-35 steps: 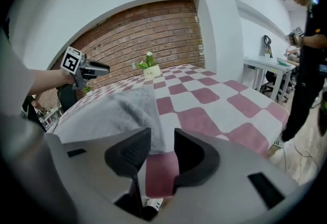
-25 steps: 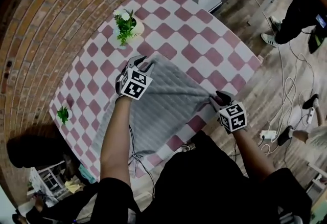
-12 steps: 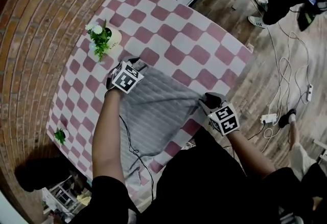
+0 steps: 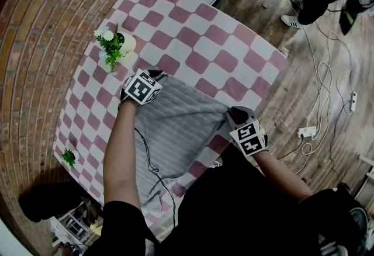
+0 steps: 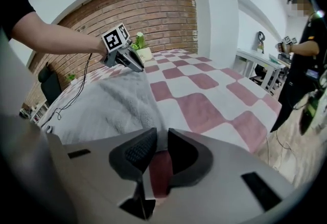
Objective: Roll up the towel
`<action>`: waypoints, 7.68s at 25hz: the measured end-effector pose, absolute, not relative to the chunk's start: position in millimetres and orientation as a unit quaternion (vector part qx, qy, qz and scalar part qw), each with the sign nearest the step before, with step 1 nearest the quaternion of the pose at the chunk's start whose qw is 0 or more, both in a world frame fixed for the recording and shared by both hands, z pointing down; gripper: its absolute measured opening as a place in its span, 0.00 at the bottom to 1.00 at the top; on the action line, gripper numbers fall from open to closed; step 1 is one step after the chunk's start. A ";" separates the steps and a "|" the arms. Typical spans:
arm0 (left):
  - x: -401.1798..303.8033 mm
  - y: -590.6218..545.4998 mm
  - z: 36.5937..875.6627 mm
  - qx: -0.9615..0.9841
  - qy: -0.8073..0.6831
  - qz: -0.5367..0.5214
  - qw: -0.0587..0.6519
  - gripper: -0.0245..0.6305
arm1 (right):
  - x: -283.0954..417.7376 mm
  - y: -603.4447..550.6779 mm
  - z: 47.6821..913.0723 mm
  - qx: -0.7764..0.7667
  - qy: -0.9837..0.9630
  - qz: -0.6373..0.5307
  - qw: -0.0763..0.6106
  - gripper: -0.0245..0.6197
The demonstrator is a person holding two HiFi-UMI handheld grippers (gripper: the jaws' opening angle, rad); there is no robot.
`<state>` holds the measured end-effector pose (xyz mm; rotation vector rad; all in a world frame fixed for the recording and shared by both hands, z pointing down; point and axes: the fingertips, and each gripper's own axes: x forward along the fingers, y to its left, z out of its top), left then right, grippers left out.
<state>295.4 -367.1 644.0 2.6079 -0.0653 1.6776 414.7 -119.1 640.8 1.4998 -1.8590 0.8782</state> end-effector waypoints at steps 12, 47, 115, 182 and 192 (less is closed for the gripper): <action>281.3 -383.4 574.9 0.886 -0.101 0.451 -0.032 0.10 | 403.0 -130.3 584.9 0.579 -0.739 0.263 0.224 0.06; -124.6 -241.0 438.5 0.857 -0.370 0.359 0.018 0.11 | 62.1 -44.3 430.6 0.305 -0.930 0.113 0.169 0.06; -129.4 142.0 628.1 0.781 -0.409 0.457 0.115 0.15 | 111.9 -2.9 633.8 0.277 -0.865 0.044 0.416 0.20; -131.1 156.2 643.5 0.749 -0.238 0.618 -0.022 0.32 | 105.0 -9.2 601.5 0.290 -0.866 0.001 0.408 0.05; -128.6 165.1 637.5 0.765 -0.271 0.584 0.020 0.11 | 106.7 -12.6 602.6 0.287 -0.867 0.002 0.408 0.05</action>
